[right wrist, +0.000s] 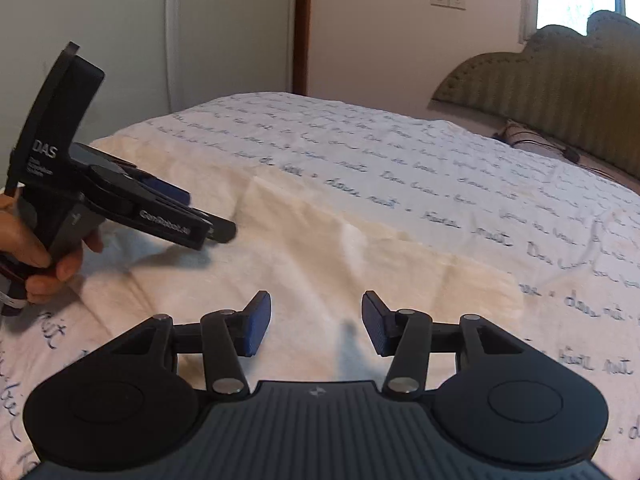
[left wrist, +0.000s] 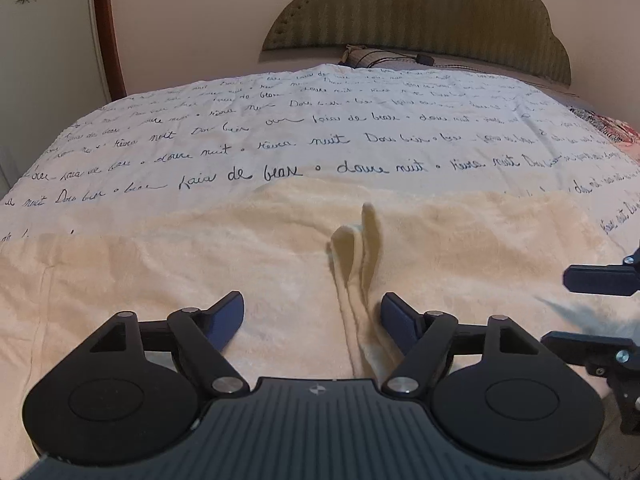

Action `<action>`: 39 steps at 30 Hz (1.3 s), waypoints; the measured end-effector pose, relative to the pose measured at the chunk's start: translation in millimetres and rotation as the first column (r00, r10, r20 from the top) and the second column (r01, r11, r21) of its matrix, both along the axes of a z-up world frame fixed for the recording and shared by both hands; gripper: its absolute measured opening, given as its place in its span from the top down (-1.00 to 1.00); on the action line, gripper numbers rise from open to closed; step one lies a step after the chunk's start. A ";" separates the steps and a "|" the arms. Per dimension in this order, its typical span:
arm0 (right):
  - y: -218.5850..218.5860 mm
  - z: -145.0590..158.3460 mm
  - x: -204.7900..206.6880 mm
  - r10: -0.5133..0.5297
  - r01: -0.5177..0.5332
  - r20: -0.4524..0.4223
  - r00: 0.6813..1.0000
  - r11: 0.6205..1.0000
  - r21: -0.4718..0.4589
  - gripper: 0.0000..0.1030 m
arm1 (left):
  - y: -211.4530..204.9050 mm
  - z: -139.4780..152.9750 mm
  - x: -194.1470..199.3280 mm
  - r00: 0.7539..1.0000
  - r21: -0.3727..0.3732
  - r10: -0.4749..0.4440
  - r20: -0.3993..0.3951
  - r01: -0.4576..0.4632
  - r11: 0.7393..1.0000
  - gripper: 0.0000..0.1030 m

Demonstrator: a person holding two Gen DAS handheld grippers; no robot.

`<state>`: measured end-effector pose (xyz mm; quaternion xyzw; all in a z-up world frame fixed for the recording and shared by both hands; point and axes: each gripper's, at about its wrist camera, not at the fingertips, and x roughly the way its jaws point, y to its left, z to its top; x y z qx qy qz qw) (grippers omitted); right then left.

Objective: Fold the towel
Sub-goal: 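Lay the corner down and open both tools, smoothing the fold, then move both open tools to the folded edge of the cream pants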

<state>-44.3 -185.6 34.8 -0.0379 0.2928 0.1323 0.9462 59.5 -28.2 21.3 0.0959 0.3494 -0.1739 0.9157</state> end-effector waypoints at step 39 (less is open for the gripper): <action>165.7 21.5 11.7 0.248 -0.238 0.121 0.961 0.967 -0.087 -0.36 | 224.2 43.4 -61.7 0.880 -0.131 0.473 0.051 -0.463 0.877 -0.77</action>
